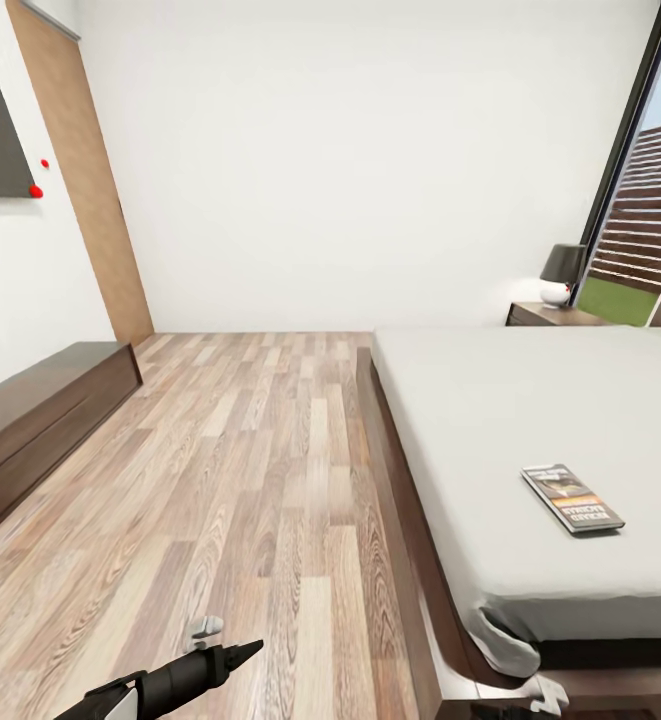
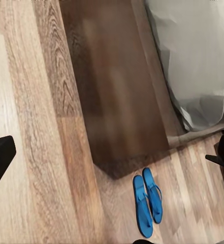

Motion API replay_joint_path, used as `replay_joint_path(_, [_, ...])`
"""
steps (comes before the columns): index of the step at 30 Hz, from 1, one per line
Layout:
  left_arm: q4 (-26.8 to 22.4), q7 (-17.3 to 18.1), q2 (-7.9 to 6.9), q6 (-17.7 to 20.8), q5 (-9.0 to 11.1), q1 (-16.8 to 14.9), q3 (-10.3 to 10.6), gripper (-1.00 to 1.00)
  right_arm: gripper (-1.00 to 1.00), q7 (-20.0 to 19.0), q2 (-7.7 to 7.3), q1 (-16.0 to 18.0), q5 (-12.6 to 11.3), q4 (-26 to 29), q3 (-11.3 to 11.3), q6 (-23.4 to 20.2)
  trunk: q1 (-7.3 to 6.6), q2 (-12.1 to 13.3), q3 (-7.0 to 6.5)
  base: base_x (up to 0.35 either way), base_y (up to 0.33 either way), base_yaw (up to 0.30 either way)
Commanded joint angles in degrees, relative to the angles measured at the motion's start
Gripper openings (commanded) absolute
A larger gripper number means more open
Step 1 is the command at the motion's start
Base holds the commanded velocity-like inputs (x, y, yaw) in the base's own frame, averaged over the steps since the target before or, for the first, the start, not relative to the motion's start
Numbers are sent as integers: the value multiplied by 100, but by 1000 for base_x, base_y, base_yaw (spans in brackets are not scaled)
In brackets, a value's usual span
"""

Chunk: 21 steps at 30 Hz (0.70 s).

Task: In the bedroom, move the book from the bed onto either nightstand, and place the two sandals side by side next to the bed.

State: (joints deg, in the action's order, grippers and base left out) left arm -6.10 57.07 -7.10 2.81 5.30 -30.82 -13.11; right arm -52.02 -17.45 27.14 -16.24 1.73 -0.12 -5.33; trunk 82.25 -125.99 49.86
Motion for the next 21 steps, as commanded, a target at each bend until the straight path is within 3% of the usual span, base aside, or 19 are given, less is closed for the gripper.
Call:
replay_joint_path(1, [4, 17, -2, 29, 53, -3, 28, 100, 100, -19, -2, 1, -37, 3, 7, -56, -24, 39, -13, 0, 0, 0])
replay_joint_path(13, [4, -63, 1, 27, 52, -3, 28, 100, 100, -10, 3, 1, -37, -1, 12, -56, -287, 521, -228, 0, 0, 0])
replay_joint_path(21, [4, -658, 181, 26, 46, -3, 28, 100, 100, -2, 20, 1, -37, -16, 20, -56, -463, 841, -372, 0, 0, 0])
